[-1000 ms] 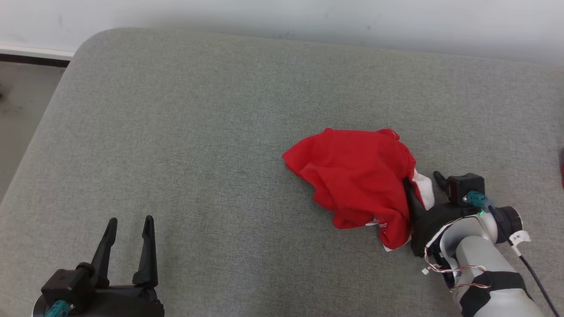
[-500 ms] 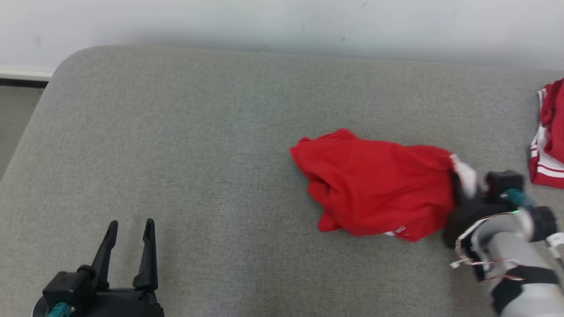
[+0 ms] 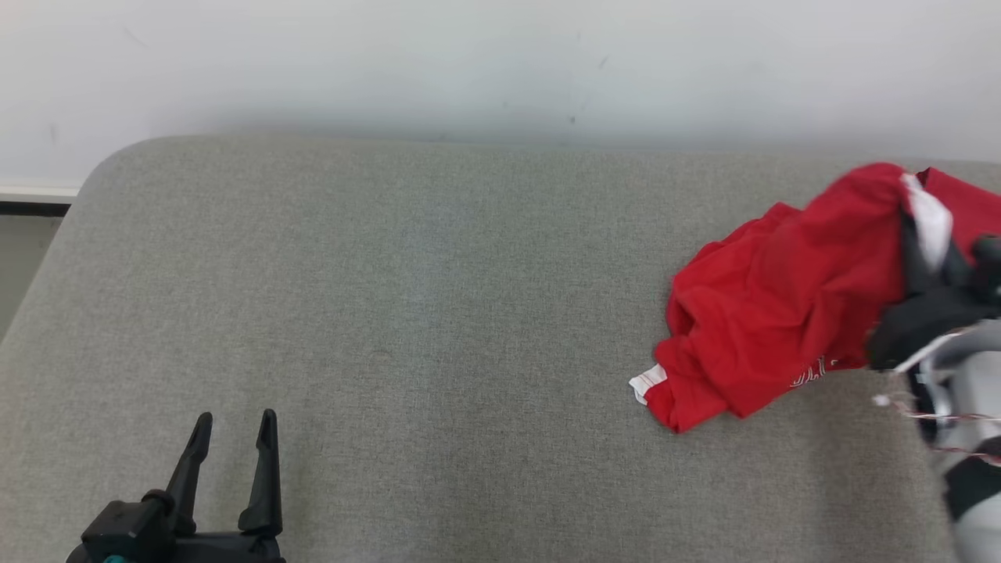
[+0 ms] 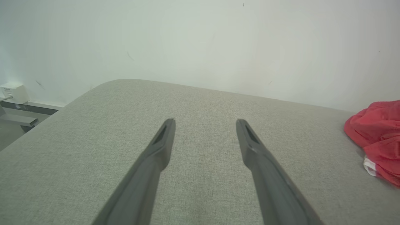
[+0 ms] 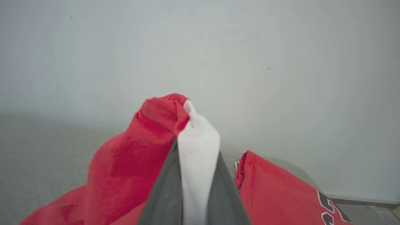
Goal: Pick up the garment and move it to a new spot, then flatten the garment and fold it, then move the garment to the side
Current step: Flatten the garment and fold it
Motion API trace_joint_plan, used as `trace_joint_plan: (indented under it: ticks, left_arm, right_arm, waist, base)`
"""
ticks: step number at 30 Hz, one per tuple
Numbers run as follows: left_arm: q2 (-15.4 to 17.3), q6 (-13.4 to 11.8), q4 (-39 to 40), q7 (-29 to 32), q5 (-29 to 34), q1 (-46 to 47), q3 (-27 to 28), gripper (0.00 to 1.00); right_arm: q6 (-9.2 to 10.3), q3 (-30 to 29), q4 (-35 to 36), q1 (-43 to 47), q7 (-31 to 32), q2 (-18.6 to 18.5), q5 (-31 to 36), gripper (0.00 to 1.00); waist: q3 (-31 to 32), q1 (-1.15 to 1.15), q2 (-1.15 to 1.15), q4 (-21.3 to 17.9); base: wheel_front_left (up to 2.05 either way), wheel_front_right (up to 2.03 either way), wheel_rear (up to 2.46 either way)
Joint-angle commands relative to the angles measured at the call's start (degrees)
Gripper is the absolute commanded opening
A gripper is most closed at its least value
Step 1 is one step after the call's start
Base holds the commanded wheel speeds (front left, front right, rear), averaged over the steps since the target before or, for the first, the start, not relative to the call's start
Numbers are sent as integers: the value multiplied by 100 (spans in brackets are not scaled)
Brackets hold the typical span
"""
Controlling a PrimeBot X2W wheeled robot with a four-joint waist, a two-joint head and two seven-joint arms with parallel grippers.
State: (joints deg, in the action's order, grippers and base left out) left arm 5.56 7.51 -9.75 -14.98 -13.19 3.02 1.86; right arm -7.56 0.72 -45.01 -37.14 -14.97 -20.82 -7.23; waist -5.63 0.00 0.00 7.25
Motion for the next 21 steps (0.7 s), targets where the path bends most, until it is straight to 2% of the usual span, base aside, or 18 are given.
trace_joint_plan:
  ticks: [1,4,11,17,21]
  left_arm:
    - [-17,-8,15,-26,23,-86,25,100]
    - [-47,-8,4,-26,24,-120,36,100]
    - [-107,-8,40,-26,31,-111,18,100]
    - [-140,-8,-17,-25,-27,-58,-27,100]
    - [-155,-8,-54,-20,-86,10,-62,100]
  right_arm:
    - [14,131,143,44,-16,160,37,0]
    - [14,488,497,164,36,442,56,0]
    - [14,1802,1049,597,115,1239,-193,0]
    - [14,2875,840,908,84,1710,-350,0]
    - [14,3642,602,1051,36,1797,-715,0]
  waist:
    - [56,0,0,-11]
    - [115,0,0,15]
    - [151,0,0,257]
    - [57,0,0,588]
    - [-44,0,0,784]
  base:
    - [0,0,0]
    - [0,0,0]
    - [0,0,0]
    - [0,0,0]
    - [0,0,0]
